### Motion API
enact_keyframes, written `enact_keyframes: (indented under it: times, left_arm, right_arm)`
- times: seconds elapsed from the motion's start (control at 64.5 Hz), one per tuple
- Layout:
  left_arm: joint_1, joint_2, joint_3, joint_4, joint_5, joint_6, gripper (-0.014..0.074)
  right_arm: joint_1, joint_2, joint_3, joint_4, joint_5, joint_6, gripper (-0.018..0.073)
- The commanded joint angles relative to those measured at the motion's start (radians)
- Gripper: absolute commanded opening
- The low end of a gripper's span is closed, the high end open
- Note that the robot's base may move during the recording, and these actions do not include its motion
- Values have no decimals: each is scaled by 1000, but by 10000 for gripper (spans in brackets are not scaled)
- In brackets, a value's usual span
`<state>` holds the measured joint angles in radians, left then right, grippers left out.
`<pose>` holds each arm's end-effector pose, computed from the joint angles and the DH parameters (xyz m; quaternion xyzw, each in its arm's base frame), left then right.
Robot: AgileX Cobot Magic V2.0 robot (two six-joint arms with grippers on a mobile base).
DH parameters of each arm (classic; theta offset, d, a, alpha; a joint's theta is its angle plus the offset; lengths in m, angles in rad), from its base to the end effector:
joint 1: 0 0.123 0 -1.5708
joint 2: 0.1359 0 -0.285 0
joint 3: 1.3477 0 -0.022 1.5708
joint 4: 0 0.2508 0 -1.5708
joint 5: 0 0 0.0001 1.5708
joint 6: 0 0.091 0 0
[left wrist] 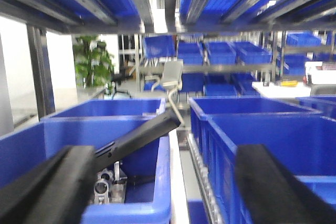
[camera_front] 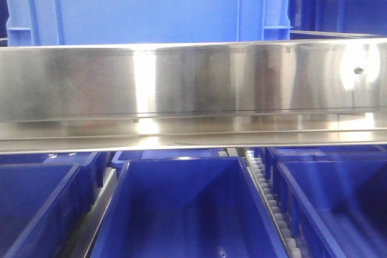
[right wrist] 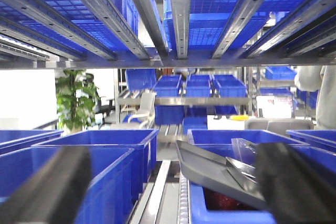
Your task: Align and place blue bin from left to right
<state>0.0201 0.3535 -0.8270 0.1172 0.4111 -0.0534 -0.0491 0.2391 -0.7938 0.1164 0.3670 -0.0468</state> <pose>0.0389 0.0050 0.4227 -0.0067 0.6514 0.0434 0.7575 0.0102 0.0033 0.4199 0.0168 0.6025 0.0177 0.7977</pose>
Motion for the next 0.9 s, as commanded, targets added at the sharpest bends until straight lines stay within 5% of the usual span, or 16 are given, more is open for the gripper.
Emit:
enact_keyframes:
  times: [0.0, 0.217, 0.31, 0.419, 0.76, 0.884]
  left_arm:
    - [-21, 80, -58, 1, 20, 1, 534]
    - [-170, 258, -186, 1, 72, 1, 591]
    - [-234, 366, -285, -1, 128, 1, 591]
    - [-287, 500, -421, -1, 231, 1, 591]
    - [-299, 935, -914, -18, 524, -1, 588]
    - [-299, 1101, -1104, -3, 639, -10, 578]
  right_arm:
    - [2, 98, -58, 0, 28, 1, 565]
    - [14, 332, -214, 142, 113, -95, 561]
    - [66, 442, -301, 210, 161, -204, 561]
    - [130, 578, -438, 210, 237, -207, 561]
    - [202, 1050, -1006, 192, 623, -186, 561]
    - [235, 1243, -1239, 50, 755, -66, 561]
